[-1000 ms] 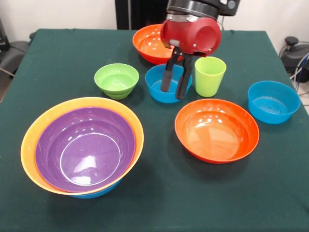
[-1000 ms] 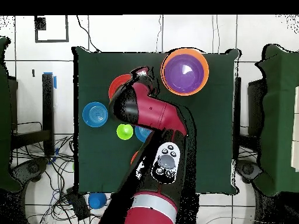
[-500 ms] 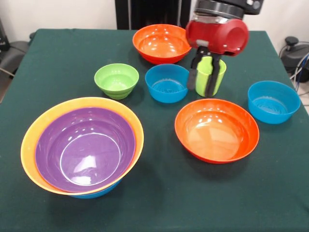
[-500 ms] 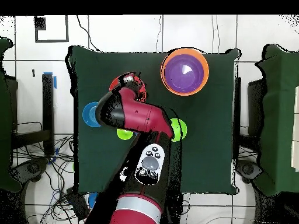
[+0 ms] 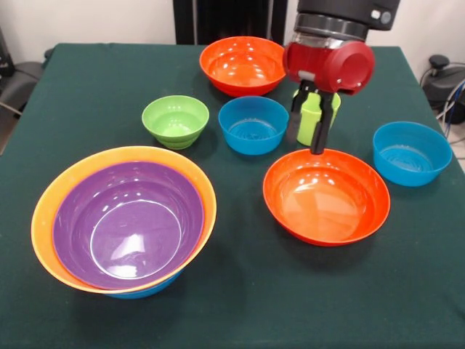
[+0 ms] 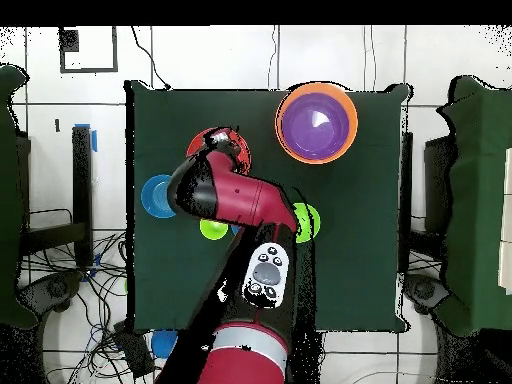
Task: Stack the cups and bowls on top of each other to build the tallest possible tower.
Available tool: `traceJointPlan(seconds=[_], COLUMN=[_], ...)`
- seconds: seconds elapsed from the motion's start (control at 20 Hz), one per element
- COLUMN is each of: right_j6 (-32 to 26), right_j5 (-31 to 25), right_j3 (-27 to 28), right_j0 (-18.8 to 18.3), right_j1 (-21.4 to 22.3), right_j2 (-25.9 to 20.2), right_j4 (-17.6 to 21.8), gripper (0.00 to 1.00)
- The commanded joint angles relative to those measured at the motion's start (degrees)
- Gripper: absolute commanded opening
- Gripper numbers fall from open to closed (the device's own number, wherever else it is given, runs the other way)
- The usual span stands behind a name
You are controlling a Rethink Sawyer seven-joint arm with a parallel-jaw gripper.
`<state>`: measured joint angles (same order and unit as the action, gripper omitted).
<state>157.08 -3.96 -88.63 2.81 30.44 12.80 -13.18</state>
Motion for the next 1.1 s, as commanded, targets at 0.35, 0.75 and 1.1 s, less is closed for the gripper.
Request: traceJointPlan(seconds=[0.35,0.75,1.1], right_j6=[0.9,-4.9,-9.0], right_j5=[-0.9,-2.7,-5.9], right_j3=[-1.3,2.5,2.2], right_j0=[-0.4,-0.5,-2.6], right_j1=[-8.2,-10.4,-8.6], right_j2=[-7.2,-5.4,-5.8], right_j4=[3.1,7.0,13.5], gripper=[1.00,1.00,1.00])
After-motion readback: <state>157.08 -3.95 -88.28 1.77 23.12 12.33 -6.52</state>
